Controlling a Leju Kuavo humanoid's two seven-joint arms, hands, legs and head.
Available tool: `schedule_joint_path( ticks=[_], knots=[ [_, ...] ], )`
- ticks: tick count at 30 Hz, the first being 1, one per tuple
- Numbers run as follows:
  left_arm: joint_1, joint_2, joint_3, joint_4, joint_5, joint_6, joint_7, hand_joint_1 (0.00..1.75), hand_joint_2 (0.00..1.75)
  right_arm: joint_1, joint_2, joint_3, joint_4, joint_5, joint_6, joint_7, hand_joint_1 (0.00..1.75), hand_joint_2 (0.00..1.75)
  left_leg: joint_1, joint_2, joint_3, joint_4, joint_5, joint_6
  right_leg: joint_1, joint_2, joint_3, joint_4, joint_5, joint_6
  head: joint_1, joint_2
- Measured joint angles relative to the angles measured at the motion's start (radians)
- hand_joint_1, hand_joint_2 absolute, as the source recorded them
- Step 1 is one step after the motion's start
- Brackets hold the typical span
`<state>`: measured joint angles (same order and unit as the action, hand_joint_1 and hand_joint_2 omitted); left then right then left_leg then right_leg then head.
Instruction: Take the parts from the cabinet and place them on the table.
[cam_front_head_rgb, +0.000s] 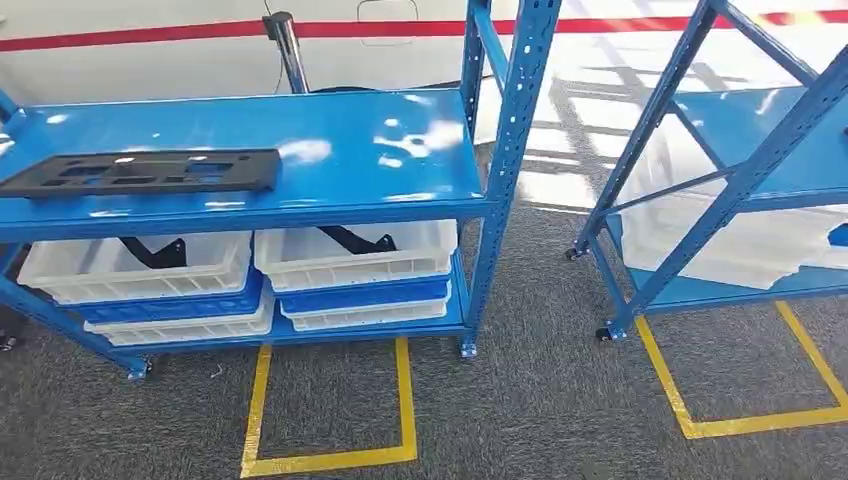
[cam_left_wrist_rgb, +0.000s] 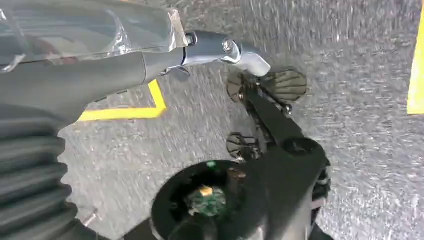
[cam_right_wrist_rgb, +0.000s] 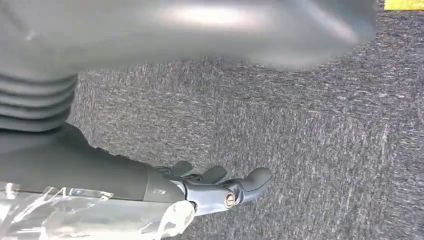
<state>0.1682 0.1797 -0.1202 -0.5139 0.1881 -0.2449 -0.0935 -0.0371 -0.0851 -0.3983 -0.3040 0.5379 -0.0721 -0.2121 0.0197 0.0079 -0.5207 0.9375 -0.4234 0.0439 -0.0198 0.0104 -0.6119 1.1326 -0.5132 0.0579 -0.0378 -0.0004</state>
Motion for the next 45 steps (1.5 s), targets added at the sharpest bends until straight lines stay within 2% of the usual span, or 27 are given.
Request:
schedule_joint_path(
  ticks=[1, 2, 4, 5, 7, 8, 11, 13, 15, 17, 18, 21, 23, 24, 26, 27, 28, 29, 30, 32, 33, 36, 38, 39, 42, 43, 45],
  knots=[
    [0.009, 0.011, -0.016, -0.026, 0.008, 0.008, 0.002, 0.0, 1.75, -0.004, -0.003, -0.008, 0.001, 0.005, -0.001, -0.002, 0.0, 0.0, 0.001, -0.001, 0.002, 0.002, -0.002, -0.004, 0.0, 0.0, 0.055, -0.111, 0.046, -0.003, 0.0, 0.0],
    [0.019, 0.023, -0.031, -0.049, 0.018, 0.014, 0.003, 0.0, 1.75, -0.01, -0.005, -0.013, 0.002, 0.006, -0.001, -0.004, 0.0, 0.0, -0.002, 0.0, 0.001, 0.008, -0.006, -0.011, 0.001, 0.002, 0.081, -0.178, 0.056, -0.006, 0.0, 0.0],
    [0.038, 0.054, -0.063, -0.1, 0.031, 0.027, 0.012, 0.0, 1.75, -0.016, -0.009, -0.025, 0.005, 0.011, -0.003, -0.009, 0.0, 0.0, 0.0, 0.001, 0.0, 0.014, -0.01, -0.028, 0.011, 0.007, 0.078, -0.178, 0.062, -0.016, -0.001, 0.0],
    [0.046, 0.066, -0.078, -0.128, 0.04, 0.032, 0.018, 0.0, 1.75, -0.017, -0.01, -0.031, 0.006, 0.014, -0.003, -0.01, 0.0, 1.75, 0.005, 0.002, 0.0, 0.012, -0.01, -0.036, 0.018, 0.008, 0.077, -0.178, 0.062, -0.022, -0.001, 0.0],
    [0.024, 0.122, -0.082, -0.196, 0.113, 0.072, 0.004, 0.0, 1.75, -0.019, -0.012, -0.043, 0.011, 0.017, -0.005, -0.011, 0.0, 1.75, 0.014, -0.005, -0.008, 0.015, -0.008, -0.046, 0.018, -0.003, 0.077, -0.182, 0.069, -0.038, 0.001, 0.0],
    [-0.001, 0.154, -0.083, -0.221, 0.127, 0.088, 0.002, 0.0, 1.75, -0.018, -0.014, -0.048, 0.013, 0.018, -0.006, -0.011, 0.0, 1.75, 0.015, -0.004, -0.021, 0.039, -0.031, -0.049, 0.017, -0.012, 0.076, -0.182, 0.07, -0.04, 0.0, 0.0],
    [-0.031, 0.23, -0.095, -0.3, 0.154, 0.112, 0.004, 0.0, 1.75, -0.028, -0.015, -0.064, 0.018, 0.026, -0.007, -0.017, 0.0, 1.75, 0.006, -0.005, -0.114, 0.28, -0.156, -0.061, 0.009, -0.019, 0.071, -0.182, 0.074, -0.051, -0.004, 0.0],
    [-0.038, 0.253, -0.127, -0.344, 0.173, 0.132, 0.012, 0.0, 1.75, -0.03, -0.015, -0.069, 0.021, 0.028, -0.009, -0.022, 0.0, 1.75, 0.007, -0.005, -0.138, 0.348, -0.161, -0.062, 0.009, -0.013, 0.073, -0.181, 0.074, -0.051, -0.005, 0.0],
    [-0.039, 0.268, -0.161, -0.386, 0.194, 0.151, 0.01, 0.0, 1.75, -0.03, -0.014, -0.075, 0.025, 0.029, -0.011, -0.028, 0.0, 1.75, 0.005, -0.005, -0.079, 0.223, -0.086, -0.054, 0.012, -0.01, 0.077, -0.181, 0.074, -0.051, -0.005, 0.0],
    [-0.05, 0.299, -0.192, -0.416, 0.225, 0.18, 0.0, 0.0, 1.75, -0.031, -0.011, -0.082, 0.029, 0.032, -0.014, -0.035, 0.0, 1.75, -0.008, -0.003, 0.01, 0.018, -0.005, -0.032, 0.012, -0.011, 0.08, -0.182, 0.074, -0.05, -0.006, 0.0],
    [-0.058, 0.305, -0.208, -0.425, 0.239, 0.188, -0.005, 0.0, 1.75, -0.036, -0.01, -0.085, 0.031, 0.035, -0.018, -0.039, 0.0, 1.75, -0.017, 0.0, 0.015, -0.002, -0.016, -0.022, 0.019, -0.012, 0.075, -0.178, 0.074, -0.045, -0.006, 0.0],
    [-0.056, 0.314, -0.23, -0.436, 0.258, 0.2, -0.011, 0.0, 1.75, -0.037, -0.011, -0.085, 0.031, 0.036, -0.022, -0.042, 0.0, 1.75, -0.026, -0.002, 0.009, -0.002, -0.013, -0.015, 0.009, -0.012, 0.07, -0.183, 0.079, -0.029, -0.006, 0.0],
    [-0.06, 0.324, -0.272, -0.453, 0.286, 0.209, -0.024, 0.0, 1.75, -0.039, -0.012, -0.087, 0.032, 0.038, -0.027, -0.045, 0.0, 1.75, -0.018, -0.004, 0.016, -0.021, 0.001, 0.002, 0.012, -0.013, 0.073, -0.193, 0.078, -0.014, -0.006, 0.0],
    [-0.065, 0.326, -0.287, -0.46, 0.295, 0.213, -0.03, 0.0, 1.75, -0.041, -0.011, -0.088, 0.034, 0.038, -0.028, -0.046, 0.0, 1.75, -0.017, -0.004, 0.017, -0.027, 0.006, 0.005, 0.01, -0.011, 0.051, -0.141, 0.04, -0.012, -0.003, 0.0],
    [-0.066, 0.33, -0.301, -0.461, 0.31, 0.223, -0.036, 0.0, 1.75, -0.042, -0.013, -0.092, 0.034, 0.038, -0.03, -0.048, 0.0, 1.75, -0.018, -0.005, 0.017, -0.026, 0.005, 0.008, 0.009, -0.011, -0.036, 0.047, -0.045, -0.009, -0.001, 0.0],
    [-0.063, 0.331, -0.302, -0.462, 0.319, 0.229, -0.043, 0.0, 0.0, -0.042, -0.013, -0.092, 0.034, 0.038, -0.03, -0.048, 0.0, 1.75, -0.02, -0.005, 0.018, -0.025, 0.005, 0.008, 0.009, -0.011, -0.073, 0.122, -0.069, -0.008, -0.001, 0.0],
    [-0.059, 0.336, -0.307, -0.465, 0.332, 0.24, -0.055, 0.0, 0.0, -0.041, -0.013, -0.093, 0.035, 0.038, -0.031, -0.049, 0.0, 1.75, -0.021, -0.005, 0.019, -0.025, 0.004, 0.009, 0.009, -0.011, -0.093, 0.157, -0.07, -0.008, -0.001, 0.0],
    [-0.055, 0.342, -0.315, -0.469, 0.351, 0.257, -0.07, 0.0, 0.0, -0.041, -0.013, -0.094, 0.037, 0.037, -0.031, -0.05, 0.0, 1.75, -0.022, -0.006, 0.02, -0.025, 0.004, 0.009, 0.009, -0.011, -0.084, 0.13, -0.043, -0.01, -0.001, 0.0],
    [-0.051, 0.35, -0.319, -0.473, 0.371, 0.274, -0.087, 0.0, 0.0, -0.041, -0.013, -0.095, 0.038, 0.036, -0.033, -0.053, 0.0, 0.0, -0.022, -0.008, 0.023, -0.025, 0.003, 0.009, 0.009, -0.011, -0.053, 0.062, -0.002, -0.013, -0.001, 0.0],
    [-0.041, 0.361, -0.32, -0.488, 0.408, 0.308, -0.126, 0.0, 0.0, -0.042, -0.013, -0.098, 0.039, 0.031, -0.039, -0.057, 0.0, 0.0, -0.023, -0.012, 0.029, -0.023, -0.002, 0.004, 0.009, -0.01, 0.047, -0.136, 0.085, -0.022, -0.001, 0.0],
    [-0.037, 0.369, -0.316, -0.495, 0.421, 0.322, -0.143, 0.0, 0.0, -0.044, -0.014, -0.101, 0.039, 0.028, -0.042, -0.06, 0.0, 0.0, -0.033, -0.012, 0.026, -0.016, -0.008, -0.002, 0.013, -0.01, 0.07, -0.187, 0.081, -0.026, -0.001, 0.0],
    [-0.014, 0.379, -0.282, -0.544, 0.444, 0.361, -0.186, 0.0, 0.0, -0.048, -0.014, -0.11, 0.042, 0.024, -0.047, -0.064, 0.0, 0.0, -0.028, -0.013, 0.022, -0.016, -0.009, -0.013, 0.019, -0.01, 0.063, -0.184, 0.083, -0.037, -0.002, 0.0],
    [-0.011, 0.383, -0.268, -0.557, 0.437, 0.365, -0.186, 0.0, 0.0, -0.049, -0.013, -0.11, 0.042, 0.021, -0.047, -0.064, 0.0, 0.0, -0.022, -0.013, 0.017, 0.003, -0.024, -0.022, 0.01, -0.015, 0.065, -0.19, 0.09, -0.048, -0.002, 0.0],
    [-0.005, 0.385, -0.256, -0.58, 0.43, 0.37, -0.186, 0.0, 0.0, -0.049, -0.014, -0.11, 0.042, 0.019, -0.048, -0.066, 0.0, 0.0, -0.022, -0.012, -0.005, 0.052, -0.058, -0.03, 0.009, -0.013, 0.064, -0.19, 0.09, -0.05, -0.005, 0.0],
    [-0.004, 0.387, -0.209, -0.633, 0.405, 0.383, -0.175, 0.0, 0.0, -0.049, -0.013, -0.111, 0.042, 0.015, -0.048, -0.068, 0.0, 0.0, -0.013, -0.012, -0.126, 0.307, -0.168, -0.045, 0.009, -0.014, 0.063, -0.19, 0.09, -0.056, -0.006, 0.0],
    [-0.003, 0.387, -0.195, -0.653, 0.397, 0.391, -0.168, 0.0, 0.0, -0.049, -0.013, -0.111, 0.043, 0.014, -0.048, -0.068, 0.0, 0.0, -0.011, -0.012, -0.146, 0.345, -0.17, -0.047, 0.009, -0.013, 0.063, -0.19, 0.09, -0.056, -0.006, 0.0],
    [-0.004, 0.387, -0.162, -0.694, 0.378, 0.405, -0.16, 0.0, 0.0, -0.049, -0.012, -0.111, 0.043, 0.013, -0.048, -0.069, 0.0, 0.0, -0.006, -0.012, -0.117, 0.269, -0.11, -0.049, 0.008, -0.011, 0.066, -0.189, 0.089, -0.055, -0.006, 0.0]
  ],
)
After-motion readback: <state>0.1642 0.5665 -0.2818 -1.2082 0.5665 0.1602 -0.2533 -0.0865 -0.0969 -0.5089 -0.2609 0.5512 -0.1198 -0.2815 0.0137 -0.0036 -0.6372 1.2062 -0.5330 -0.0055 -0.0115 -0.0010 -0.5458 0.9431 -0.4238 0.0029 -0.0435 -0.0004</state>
